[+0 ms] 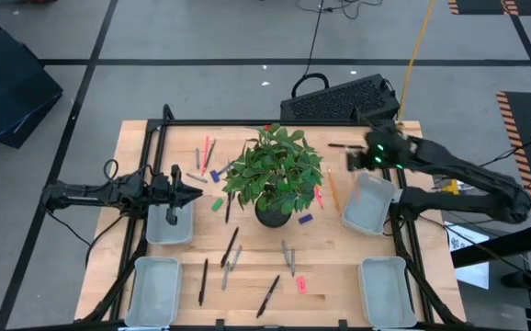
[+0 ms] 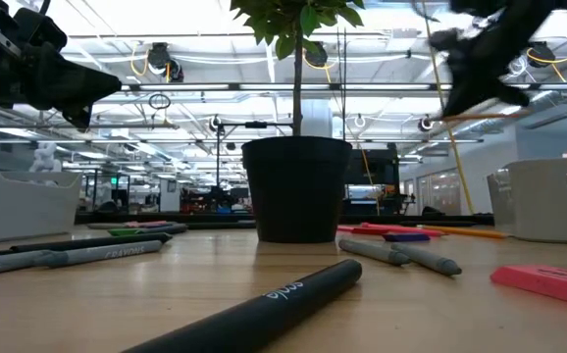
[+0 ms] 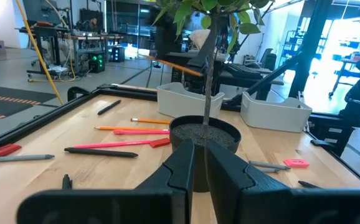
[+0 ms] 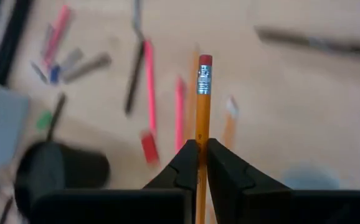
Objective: Sort crayons/erasers/pens/pencils in bins
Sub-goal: Put the orange pencil into the top right gray bin
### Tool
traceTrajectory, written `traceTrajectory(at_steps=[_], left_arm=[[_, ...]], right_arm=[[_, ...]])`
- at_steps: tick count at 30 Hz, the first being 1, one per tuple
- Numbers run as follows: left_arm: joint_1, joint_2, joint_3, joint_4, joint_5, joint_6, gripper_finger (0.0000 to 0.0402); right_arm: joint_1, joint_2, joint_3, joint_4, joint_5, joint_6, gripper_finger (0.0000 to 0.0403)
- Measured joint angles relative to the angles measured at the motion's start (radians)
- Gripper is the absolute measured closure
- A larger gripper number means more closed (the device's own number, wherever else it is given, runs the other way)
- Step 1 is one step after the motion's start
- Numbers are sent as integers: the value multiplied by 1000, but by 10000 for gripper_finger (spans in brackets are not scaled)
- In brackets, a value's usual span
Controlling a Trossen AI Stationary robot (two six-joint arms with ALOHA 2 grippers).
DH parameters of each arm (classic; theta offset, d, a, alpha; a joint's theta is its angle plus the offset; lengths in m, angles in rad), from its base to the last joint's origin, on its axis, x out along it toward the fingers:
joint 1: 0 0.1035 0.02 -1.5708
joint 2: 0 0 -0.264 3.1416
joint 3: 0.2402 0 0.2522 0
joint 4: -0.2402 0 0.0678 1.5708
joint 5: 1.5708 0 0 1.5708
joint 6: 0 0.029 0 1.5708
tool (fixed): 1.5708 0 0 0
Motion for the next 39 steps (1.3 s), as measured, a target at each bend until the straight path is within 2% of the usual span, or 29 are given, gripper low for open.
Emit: traceTrajectory(at_steps=[3,7,9,12,18,27,36,39], left_arm=[[0,0,0,0,0,0,360],[0,0,0,0,0,0,360],[0,0,0,0,0,0,360],[0,0,0,0,0,0,360],[0,0,0,0,0,0,360],[0,0,0,0,0,0,360],[0,0,0,0,0,0,360],[0,0,0,0,0,0,360]], right_arm=[[84,-95,0,-189,24,87,387],[170,-161,0,-388,133,235,387],[195,-171,-1,-429,160,294,387],[228,-164,-25,-386,162,333,387],[308,-72,-119,-284,167,420,386],[440,125,-121,-280,161,495,382],[372,302,-124,-280,178,466,381],[341,343,-125,-278,227,454,381]])
